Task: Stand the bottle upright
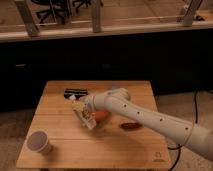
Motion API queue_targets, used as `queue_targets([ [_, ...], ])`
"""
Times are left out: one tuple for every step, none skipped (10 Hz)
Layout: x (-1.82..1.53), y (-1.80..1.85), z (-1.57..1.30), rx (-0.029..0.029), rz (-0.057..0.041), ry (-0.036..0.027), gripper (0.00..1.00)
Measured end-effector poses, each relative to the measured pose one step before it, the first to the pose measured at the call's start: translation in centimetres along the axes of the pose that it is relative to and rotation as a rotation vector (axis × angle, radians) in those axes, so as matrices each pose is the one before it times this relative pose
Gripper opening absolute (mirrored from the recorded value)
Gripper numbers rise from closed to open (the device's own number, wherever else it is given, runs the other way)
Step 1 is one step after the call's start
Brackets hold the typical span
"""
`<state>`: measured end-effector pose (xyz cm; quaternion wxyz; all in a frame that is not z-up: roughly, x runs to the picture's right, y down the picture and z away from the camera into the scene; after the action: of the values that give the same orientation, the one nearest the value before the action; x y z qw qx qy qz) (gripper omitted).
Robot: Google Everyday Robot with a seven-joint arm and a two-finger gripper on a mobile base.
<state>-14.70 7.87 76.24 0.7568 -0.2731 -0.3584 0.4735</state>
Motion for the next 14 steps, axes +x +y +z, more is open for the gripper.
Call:
queue_targets([
  [0.371,0.03,0.279,-0.00926,0.00156,-0.00157,0.0],
  [0.302,-0.01,0.224,-0.00843,0.00191,-0.00384,0.0],
  [0.315,0.009,0.241,-0.01058,-0.00064,-0.00917,0.0],
  [0.021,0.222,0.146,-0.02053,-0.00576,-0.02213,0.0],
  [-0.079,0.146,0.037,-0.01671,-0.00369,-0.0204,0.0],
  [-0.126,0.221,0.067,-0.0245,-0.00358,-0.02662,0.0],
  [-0.109,0.237,0.067,-0.02739,-0.00297,-0.02491,0.0],
  [-0.071,0.399,0.12,-0.03221,-0.00356,-0.0222,0.0],
  [-0.038,0.374,0.103,-0.02091,-0.00636,-0.01226,0.0],
  [-0.007,0.518,0.114,-0.02851,-0.01261,-0.01761,0.0],
  [-0.01,0.37,0.081,-0.01971,-0.01098,-0.01256,0.0],
  [-0.093,0.204,0.007,-0.01287,-0.0082,-0.01096,0.0],
  [-0.073,0.284,0.03,-0.01668,-0.01249,-0.00946,0.0],
  [-0.177,0.328,-0.033,-0.02157,-0.01455,-0.01123,0.0],
])
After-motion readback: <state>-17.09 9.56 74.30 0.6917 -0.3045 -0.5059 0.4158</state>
